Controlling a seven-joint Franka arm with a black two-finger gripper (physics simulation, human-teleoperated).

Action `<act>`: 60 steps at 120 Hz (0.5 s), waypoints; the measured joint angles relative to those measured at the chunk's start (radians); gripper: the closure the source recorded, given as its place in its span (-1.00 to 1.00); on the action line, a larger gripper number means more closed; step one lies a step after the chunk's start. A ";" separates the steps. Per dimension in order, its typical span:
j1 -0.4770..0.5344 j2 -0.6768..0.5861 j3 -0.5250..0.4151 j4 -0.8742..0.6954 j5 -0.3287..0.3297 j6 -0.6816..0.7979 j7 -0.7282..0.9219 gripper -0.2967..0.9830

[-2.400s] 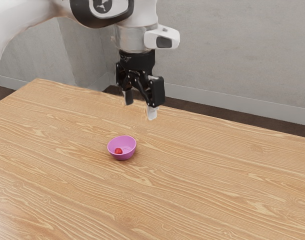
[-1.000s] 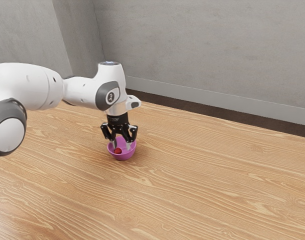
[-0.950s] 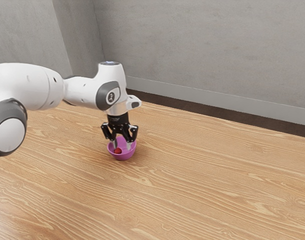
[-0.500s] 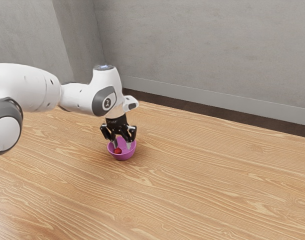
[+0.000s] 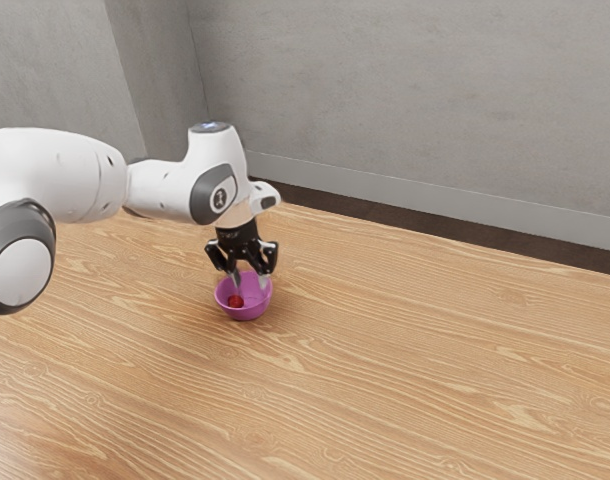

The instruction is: Take strawberry from the bowl

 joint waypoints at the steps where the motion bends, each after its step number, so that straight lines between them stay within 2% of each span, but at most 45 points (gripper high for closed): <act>1: 0.002 0.003 0.000 0.002 -0.001 -0.002 0.000 0.06; 20: 0.035 0.048 0.002 0.032 -0.010 -0.029 0.011 0.05; 60: 0.030 0.060 -0.005 0.038 -0.024 -0.046 0.028 0.05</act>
